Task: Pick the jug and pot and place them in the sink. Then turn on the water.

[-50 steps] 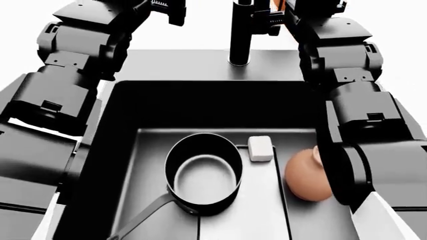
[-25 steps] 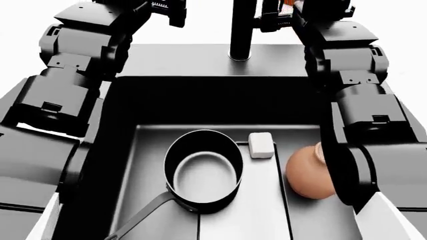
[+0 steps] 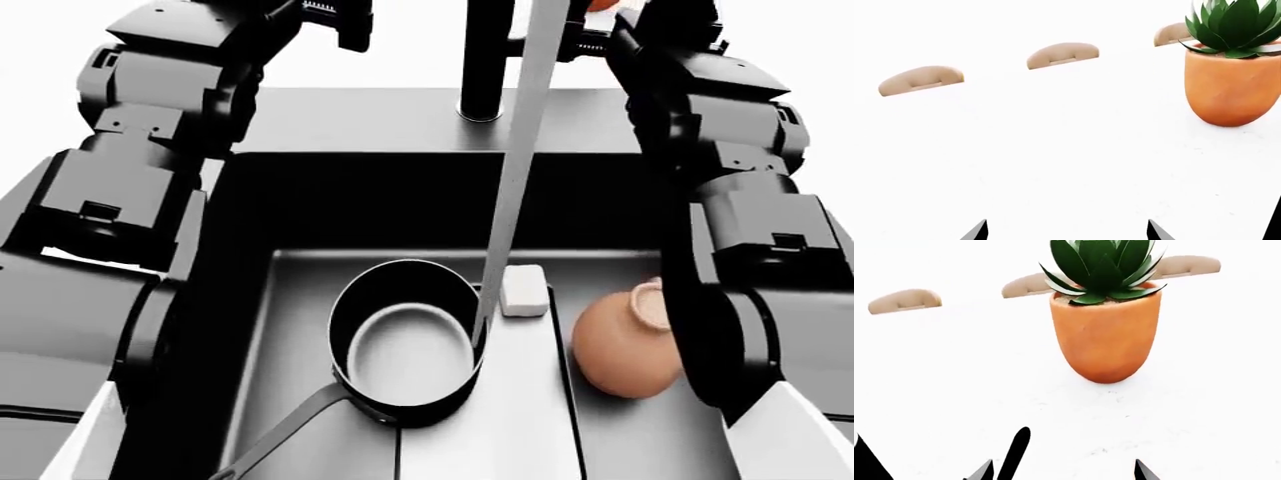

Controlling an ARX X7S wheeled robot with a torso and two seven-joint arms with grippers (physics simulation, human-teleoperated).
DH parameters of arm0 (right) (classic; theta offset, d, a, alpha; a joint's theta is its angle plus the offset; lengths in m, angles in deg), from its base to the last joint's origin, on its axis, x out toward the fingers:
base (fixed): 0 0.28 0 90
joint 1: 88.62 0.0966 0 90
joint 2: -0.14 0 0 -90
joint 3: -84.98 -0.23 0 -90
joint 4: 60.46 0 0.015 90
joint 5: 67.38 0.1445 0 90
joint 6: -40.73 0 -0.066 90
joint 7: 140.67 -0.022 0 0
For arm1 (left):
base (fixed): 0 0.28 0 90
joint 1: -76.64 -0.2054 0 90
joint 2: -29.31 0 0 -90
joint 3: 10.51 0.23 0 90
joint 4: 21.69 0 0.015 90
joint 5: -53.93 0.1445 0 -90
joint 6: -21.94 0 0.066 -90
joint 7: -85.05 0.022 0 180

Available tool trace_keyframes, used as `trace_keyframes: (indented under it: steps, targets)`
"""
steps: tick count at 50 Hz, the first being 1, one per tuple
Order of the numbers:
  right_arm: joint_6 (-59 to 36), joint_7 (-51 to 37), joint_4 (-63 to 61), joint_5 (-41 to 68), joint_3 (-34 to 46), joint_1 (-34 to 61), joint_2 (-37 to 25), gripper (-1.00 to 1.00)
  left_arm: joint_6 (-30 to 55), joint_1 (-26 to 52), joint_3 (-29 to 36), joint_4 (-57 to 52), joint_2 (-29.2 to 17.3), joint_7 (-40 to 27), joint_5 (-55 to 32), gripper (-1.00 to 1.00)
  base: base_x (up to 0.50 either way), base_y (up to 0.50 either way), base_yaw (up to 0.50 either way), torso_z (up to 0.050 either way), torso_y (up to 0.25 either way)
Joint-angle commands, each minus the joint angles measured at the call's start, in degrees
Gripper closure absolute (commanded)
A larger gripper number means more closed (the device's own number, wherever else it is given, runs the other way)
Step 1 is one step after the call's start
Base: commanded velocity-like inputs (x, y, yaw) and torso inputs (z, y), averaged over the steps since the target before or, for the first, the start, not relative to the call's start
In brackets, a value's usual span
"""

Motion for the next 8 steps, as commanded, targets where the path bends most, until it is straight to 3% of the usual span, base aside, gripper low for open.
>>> trace_keyframes:
  steps: [1,8]
  targets:
    - [-0.2,-3.4,0.0,-7.6,0.7,1.2,-3.1,-1.00,0.2,0.4,-1.5,0.0,0.0,0.4,1.7,-1.00,0.00,0.00,0.00,0.000,0.000]
    - [0.2,-0.7,0.0,-8.3,2.6,4.1,-2.1,-1.00,0.3,0.9,-2.4,0.0,-0.2,0.5,2.6,-1.00,0.00,0.00,0.00,0.000,0.000]
